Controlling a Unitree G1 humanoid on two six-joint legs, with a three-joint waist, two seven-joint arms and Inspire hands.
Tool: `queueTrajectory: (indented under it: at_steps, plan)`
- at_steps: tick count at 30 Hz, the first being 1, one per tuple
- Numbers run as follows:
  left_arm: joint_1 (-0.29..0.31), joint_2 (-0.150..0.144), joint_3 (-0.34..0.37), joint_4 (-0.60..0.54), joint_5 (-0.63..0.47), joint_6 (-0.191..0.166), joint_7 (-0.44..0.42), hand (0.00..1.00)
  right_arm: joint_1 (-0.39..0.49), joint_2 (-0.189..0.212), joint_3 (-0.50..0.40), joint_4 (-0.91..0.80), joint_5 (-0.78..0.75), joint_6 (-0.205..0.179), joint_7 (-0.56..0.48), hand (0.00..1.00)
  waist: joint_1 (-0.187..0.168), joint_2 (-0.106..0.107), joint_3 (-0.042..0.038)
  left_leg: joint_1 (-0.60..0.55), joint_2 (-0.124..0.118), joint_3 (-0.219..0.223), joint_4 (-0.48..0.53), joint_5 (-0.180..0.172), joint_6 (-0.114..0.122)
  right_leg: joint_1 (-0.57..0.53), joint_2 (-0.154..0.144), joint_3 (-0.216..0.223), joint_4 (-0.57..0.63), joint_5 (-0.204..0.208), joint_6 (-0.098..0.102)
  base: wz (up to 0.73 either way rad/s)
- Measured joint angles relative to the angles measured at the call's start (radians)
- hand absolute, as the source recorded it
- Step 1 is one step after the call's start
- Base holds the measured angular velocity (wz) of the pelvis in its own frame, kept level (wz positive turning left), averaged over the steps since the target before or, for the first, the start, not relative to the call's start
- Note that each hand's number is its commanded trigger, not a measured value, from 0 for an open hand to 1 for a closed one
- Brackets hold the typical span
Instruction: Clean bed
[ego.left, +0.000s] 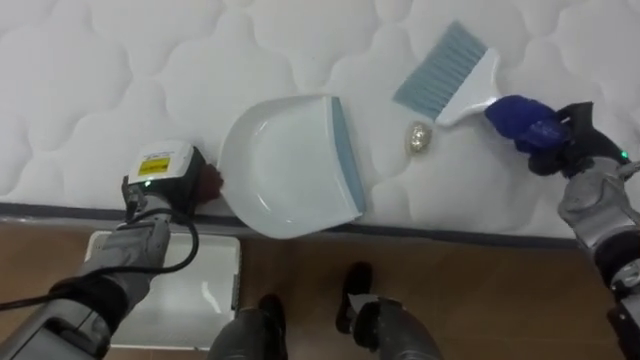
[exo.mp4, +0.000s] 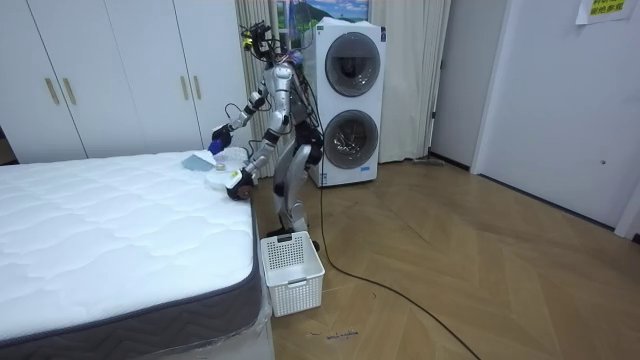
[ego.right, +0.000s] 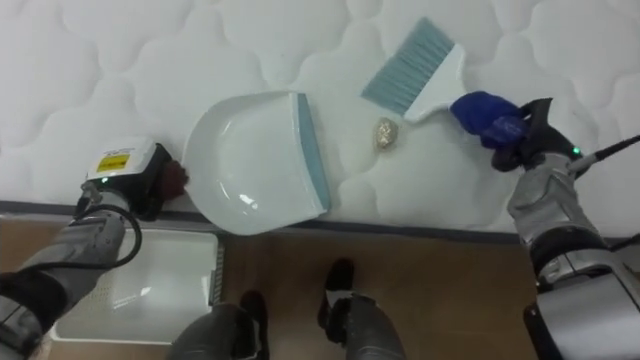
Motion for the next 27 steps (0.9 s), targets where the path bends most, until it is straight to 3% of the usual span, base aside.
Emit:
queueTrajectory:
  at_steps: [4, 9, 18, 24, 27]
  plan:
    - [0.000, 0.033, -0.004, -0.013, 0.026, 0.000, 0.009, 1.00, -0.014, -0.029, 0.028, -0.009, -0.135, 0.014, -0.002, 1.00, 0.003, -0.027, -0.0009, -0.004, 0.019, 0.005, 0.014, -0.005, -0.005, 0.004, 0.010, -0.004, -0.015, 0.007, -0.003, -0.10]
    - [0.002, 0.051, -0.004, -0.019, 0.073, 0.001, 0.022, 1.00, -0.020, -0.076, 0.034, -0.047, -0.247, 0.030, 0.001, 1.00, 0.003, -0.030, -0.0007, -0.006, 0.028, 0.004, 0.021, -0.003, -0.011, 0.006, 0.020, -0.005, -0.019, 0.016, -0.014, -0.02]
    - [0.000, 0.062, -0.005, -0.020, 0.131, 0.023, 0.023, 1.00, -0.027, -0.076, 0.047, -0.043, -0.333, 0.037, 0.013, 1.00, 0.004, -0.034, 0.0004, 0.000, 0.043, 0.024, 0.018, -0.002, -0.016, 0.009, 0.036, 0.005, -0.039, 0.030, -0.023, -0.06]
    - [-0.008, 0.080, -0.008, -0.022, 0.132, 0.032, 0.023, 1.00, -0.078, -0.076, 0.119, -0.045, -0.387, 0.070, 0.060, 1.00, 0.002, -0.059, 0.0022, -0.003, 0.043, 0.026, 0.008, 0.003, -0.023, 0.011, 0.045, 0.006, -0.059, 0.038, -0.020, -0.01]
    - [-0.008, 0.086, -0.011, -0.026, 0.134, 0.033, 0.018, 1.00, -0.092, -0.076, 0.155, -0.049, -0.392, 0.080, 0.095, 1.00, 0.005, -0.063, 0.0033, 0.002, 0.059, 0.022, 0.005, 0.005, -0.026, 0.035, 0.061, -0.003, -0.097, 0.055, -0.022, -0.02]
